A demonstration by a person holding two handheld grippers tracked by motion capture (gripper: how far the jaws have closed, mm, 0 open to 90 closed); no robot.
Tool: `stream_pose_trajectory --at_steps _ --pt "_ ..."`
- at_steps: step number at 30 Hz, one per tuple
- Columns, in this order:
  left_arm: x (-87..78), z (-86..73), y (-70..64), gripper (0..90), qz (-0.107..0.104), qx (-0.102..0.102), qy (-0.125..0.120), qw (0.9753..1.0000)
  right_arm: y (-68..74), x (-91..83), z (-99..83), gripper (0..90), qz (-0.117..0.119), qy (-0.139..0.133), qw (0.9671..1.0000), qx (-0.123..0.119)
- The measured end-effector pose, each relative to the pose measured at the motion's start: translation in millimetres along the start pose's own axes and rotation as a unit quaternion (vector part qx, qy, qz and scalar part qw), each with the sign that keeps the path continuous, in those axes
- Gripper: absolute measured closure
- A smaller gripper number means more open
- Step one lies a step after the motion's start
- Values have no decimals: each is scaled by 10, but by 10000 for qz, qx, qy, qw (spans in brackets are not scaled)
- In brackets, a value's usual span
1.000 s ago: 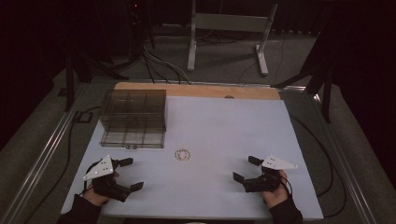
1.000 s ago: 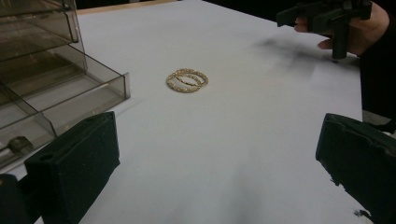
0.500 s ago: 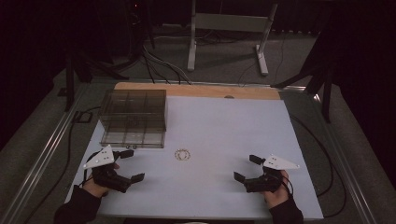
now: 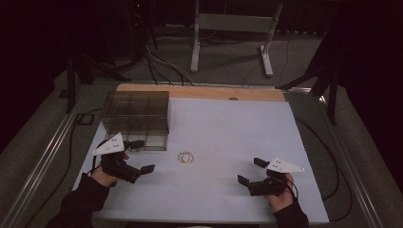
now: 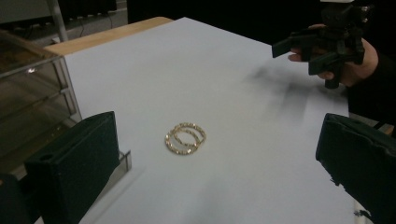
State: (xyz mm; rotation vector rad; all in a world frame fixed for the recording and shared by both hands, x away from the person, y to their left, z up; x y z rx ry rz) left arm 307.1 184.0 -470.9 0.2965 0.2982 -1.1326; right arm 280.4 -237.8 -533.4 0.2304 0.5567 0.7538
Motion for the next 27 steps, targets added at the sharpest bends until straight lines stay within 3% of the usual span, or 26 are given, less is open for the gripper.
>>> stream_pose_trajectory --at_steps 13,27 --pt "352 161 42 6 -27 -50 92 9999 7 21 -14 0 18 31 10000 60" --pt "852 81 42 6 198 -228 465 9985 -1 45 -39 0 43 149 9998 101"
Point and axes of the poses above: each handheld gripper's, and its own axes: x roughly forward along the jaws, z roughly out of its top, y roughly to its left, the point moved 4 cm from there along x, roughly forward along the jaws, and after that the axes turned 13 degrees about x, right-handed, at the moved point
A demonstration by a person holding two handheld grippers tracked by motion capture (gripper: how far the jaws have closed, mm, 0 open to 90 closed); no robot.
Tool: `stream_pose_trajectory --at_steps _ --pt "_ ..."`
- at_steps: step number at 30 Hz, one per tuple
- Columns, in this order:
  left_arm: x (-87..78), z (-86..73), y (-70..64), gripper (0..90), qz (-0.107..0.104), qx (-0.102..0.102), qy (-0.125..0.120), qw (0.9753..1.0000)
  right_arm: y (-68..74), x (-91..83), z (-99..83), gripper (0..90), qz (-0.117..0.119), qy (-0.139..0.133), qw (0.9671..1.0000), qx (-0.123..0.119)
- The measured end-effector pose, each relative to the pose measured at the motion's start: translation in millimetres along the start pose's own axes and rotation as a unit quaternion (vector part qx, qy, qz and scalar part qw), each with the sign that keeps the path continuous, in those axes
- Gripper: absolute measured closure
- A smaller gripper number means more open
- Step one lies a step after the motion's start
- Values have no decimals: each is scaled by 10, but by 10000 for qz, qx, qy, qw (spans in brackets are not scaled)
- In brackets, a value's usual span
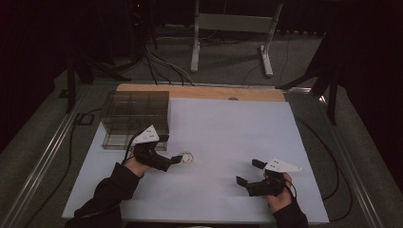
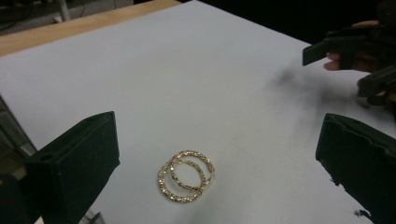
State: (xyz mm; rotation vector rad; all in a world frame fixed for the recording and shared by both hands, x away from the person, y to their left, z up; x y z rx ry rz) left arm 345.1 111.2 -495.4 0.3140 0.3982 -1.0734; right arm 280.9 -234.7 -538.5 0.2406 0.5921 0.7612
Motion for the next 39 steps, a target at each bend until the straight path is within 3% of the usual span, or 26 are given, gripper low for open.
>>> stream_pose_trajectory --at_steps 5,9,10,13,14,16,20,22,26,31,36,39 --pt "131 -43 -17 6 -4 -295 235 9993 -1 1 -5 0 18 25 10000 20" --pt "205 -84 -41 12 33 -269 383 9989 -2 7 -10 0 26 48 10000 22" --pt "226 -96 -49 58 164 -267 440 9985 -3 7 -10 0 27 49 10000 26" --pt "269 -127 -66 92 196 -258 522 9981 0 7 -14 0 31 69 10000 11" --pt "278 -137 -67 150 265 -283 536 9978 -2 8 -15 0 32 71 10000 12" --pt "308 -159 -71 181 272 -350 597 9972 3 11 -17 0 44 89 9999 17" --pt "351 -198 -74 347 318 -371 699 9964 6 12 -17 0 45 81 10000 1" --pt "369 -212 -75 388 322 -403 699 9962 11 6 -13 0 49 63 10000 -5" --pt "417 -262 -56 516 488 -513 874 9937 10 6 -14 0 51 57 10000 -9" --pt "480 -329 -25 611 605 -685 1087 9899 13 9 -17 0 61 69 10000 -24" --pt "540 -377 -21 662 539 -746 1173 9888 17 1 -16 0 66 57 9999 -51" --pt "574 -398 -31 688 557 -660 1305 9877 13 4 -17 0 67 62 10000 -34"
Point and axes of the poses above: each handheld gripper's, and its own axes: x roughly forward along the jaws, z roughly out of its top, y roughly to its left, the point moved 4 cm from there along x, roughly forward along the jaws, and after that the axes turned 13 degrees about x, right-handed, at the moved point
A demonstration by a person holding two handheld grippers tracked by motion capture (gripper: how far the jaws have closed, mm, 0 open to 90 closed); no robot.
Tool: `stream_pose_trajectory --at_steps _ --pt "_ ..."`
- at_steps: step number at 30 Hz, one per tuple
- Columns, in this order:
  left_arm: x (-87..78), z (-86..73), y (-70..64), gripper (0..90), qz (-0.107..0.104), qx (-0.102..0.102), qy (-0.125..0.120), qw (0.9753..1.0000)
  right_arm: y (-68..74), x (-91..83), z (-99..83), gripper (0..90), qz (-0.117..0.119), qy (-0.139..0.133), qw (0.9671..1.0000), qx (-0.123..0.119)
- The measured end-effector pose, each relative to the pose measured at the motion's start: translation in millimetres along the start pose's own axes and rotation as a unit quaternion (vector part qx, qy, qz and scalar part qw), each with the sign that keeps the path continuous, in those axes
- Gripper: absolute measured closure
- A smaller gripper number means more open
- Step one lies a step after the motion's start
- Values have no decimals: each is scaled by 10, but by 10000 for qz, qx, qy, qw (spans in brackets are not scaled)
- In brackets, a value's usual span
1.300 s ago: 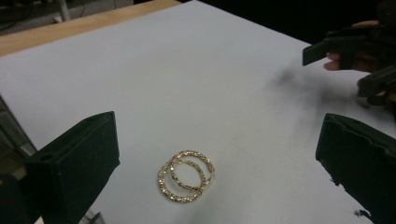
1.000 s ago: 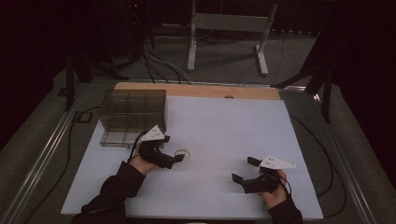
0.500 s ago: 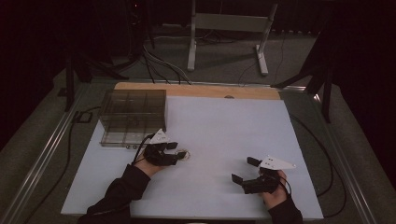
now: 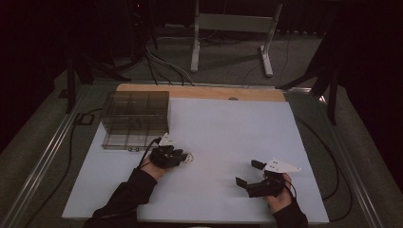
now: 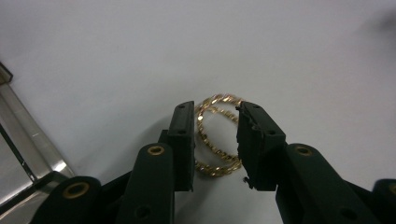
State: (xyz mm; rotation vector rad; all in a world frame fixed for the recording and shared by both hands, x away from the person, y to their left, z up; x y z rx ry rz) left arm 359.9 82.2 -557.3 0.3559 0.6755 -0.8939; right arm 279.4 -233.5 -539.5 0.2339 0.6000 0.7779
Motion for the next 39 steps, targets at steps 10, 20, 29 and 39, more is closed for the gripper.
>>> stream_pose_trajectory --at_steps 10,20,29,39 --pt "60 11 -50 808 369 323 201 9986 -2 5 -3 0 5 12 10000 8" --pt "35 54 -60 900 392 269 87 9988 -13 7 -6 0 16 18 10000 54" --pt "-79 181 -139 900 226 370 -90 9990 -11 6 -6 0 21 16 10000 52" --pt "-249 348 -203 900 75 456 -349 9983 -10 14 -7 0 37 17 10000 65"
Point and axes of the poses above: each handheld gripper's, and its own axes: x roughly forward along the jaws, z roughly out of its top, y roughly to its left, the point moved 4 cm from there along x, roughly forward along the jaws, and after that the axes turned 13 degrees about x, right-handed, at the moved point
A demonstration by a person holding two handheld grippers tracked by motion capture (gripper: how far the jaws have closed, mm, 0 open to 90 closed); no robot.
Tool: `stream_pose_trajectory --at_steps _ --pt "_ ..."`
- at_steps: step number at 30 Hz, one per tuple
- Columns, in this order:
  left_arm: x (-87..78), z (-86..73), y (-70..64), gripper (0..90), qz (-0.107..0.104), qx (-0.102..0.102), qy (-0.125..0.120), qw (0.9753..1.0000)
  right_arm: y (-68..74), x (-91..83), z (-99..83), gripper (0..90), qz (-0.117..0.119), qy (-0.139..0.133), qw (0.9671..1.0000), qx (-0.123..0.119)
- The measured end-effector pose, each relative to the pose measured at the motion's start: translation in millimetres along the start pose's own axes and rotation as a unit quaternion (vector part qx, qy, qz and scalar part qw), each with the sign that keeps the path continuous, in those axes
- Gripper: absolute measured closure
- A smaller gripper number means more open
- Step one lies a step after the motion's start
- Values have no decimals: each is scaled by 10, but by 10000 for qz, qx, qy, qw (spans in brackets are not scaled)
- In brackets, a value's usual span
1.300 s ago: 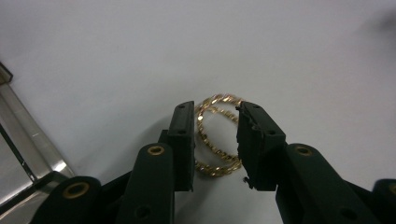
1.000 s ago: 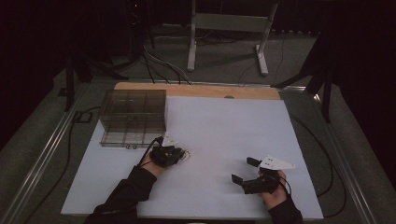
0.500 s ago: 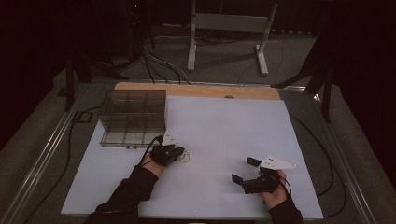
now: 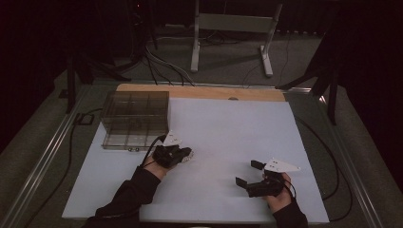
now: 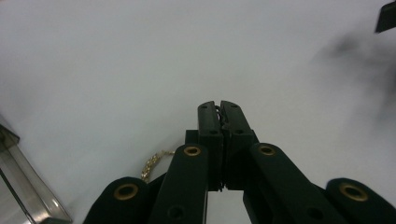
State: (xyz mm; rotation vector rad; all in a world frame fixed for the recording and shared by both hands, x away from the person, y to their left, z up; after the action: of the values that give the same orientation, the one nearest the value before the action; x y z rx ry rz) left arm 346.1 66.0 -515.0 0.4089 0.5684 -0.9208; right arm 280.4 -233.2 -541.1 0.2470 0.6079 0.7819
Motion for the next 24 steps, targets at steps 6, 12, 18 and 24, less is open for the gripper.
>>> stream_pose_trajectory --at_steps 6,12,18,24 --pt "-112 68 46 900 6 -53 -137 9999 -2 1 1 0 14 -1 10000 7" --pt "-222 64 128 900 38 -143 -208 9997 2 5 -1 0 20 12 10000 0" --pt "-342 37 240 900 117 -265 -274 9992 -4 8 0 0 17 3 10000 19" --pt "-448 -6 326 900 260 -330 -282 9987 -3 12 -1 0 23 9 10000 32"
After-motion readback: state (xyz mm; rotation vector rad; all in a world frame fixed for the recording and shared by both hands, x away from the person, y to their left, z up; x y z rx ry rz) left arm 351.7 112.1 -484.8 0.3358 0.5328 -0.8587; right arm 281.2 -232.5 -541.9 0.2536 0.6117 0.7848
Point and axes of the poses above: each handheld gripper's, and its own axes: x roughly forward along the jaws, z roughly out of its top, y roughly to its left, the point moved 4 cm from there along x, roughly forward along the jaws, and after that the axes turned 13 degrees about x, right-handed, at the moved point
